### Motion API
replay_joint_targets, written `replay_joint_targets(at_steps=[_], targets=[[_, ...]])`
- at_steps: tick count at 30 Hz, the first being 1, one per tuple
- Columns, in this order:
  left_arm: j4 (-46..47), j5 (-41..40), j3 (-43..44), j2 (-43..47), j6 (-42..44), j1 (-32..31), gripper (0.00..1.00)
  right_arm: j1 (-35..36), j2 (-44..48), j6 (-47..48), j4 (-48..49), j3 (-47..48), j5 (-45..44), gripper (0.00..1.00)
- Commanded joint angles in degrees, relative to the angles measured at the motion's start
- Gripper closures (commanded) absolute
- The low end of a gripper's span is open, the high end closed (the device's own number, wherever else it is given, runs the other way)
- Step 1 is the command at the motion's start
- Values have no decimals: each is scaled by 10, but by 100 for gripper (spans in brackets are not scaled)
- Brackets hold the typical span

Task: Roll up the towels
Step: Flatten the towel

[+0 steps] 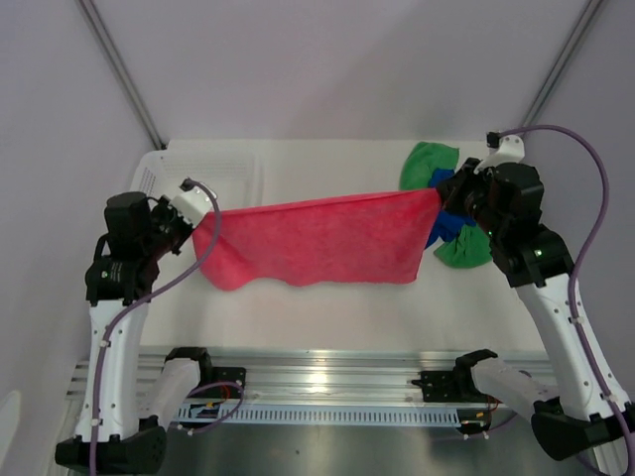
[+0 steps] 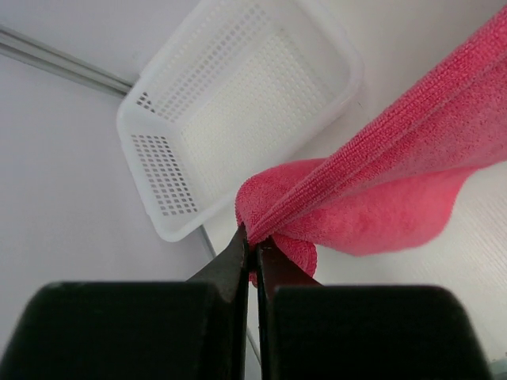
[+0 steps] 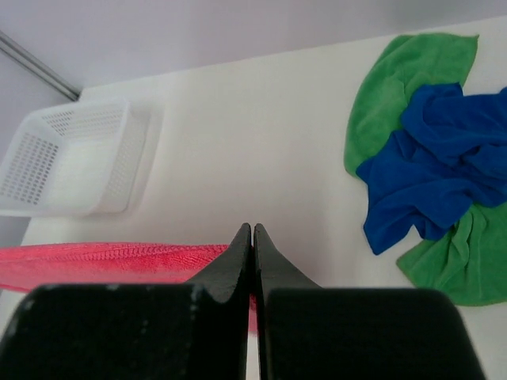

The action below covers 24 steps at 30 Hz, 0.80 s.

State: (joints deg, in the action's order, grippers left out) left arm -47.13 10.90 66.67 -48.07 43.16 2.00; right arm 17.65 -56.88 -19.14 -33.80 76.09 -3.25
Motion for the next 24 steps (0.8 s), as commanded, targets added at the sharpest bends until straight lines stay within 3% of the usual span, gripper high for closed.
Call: replay_joint_targets(at_steps=[1, 8, 13, 16, 24], targets=[[23, -33, -23, -61, 13, 8, 99, -15, -66, 29, 15, -8, -12, 100], [78, -57, 36, -130, -20, 8, 99, -63, -202, 51, 16, 113, 25, 100], [81, -35, 50, -128, -10, 6, 99, -68, -205, 67, 8, 136, 17, 100], [79, -29, 14, -120, 3, -2, 99, -68, -174, 62, 29, 74, 24, 100], [101, -23, -174, -88, 66, -37, 95, -69, -88, 25, 95, -210, 49, 100]])
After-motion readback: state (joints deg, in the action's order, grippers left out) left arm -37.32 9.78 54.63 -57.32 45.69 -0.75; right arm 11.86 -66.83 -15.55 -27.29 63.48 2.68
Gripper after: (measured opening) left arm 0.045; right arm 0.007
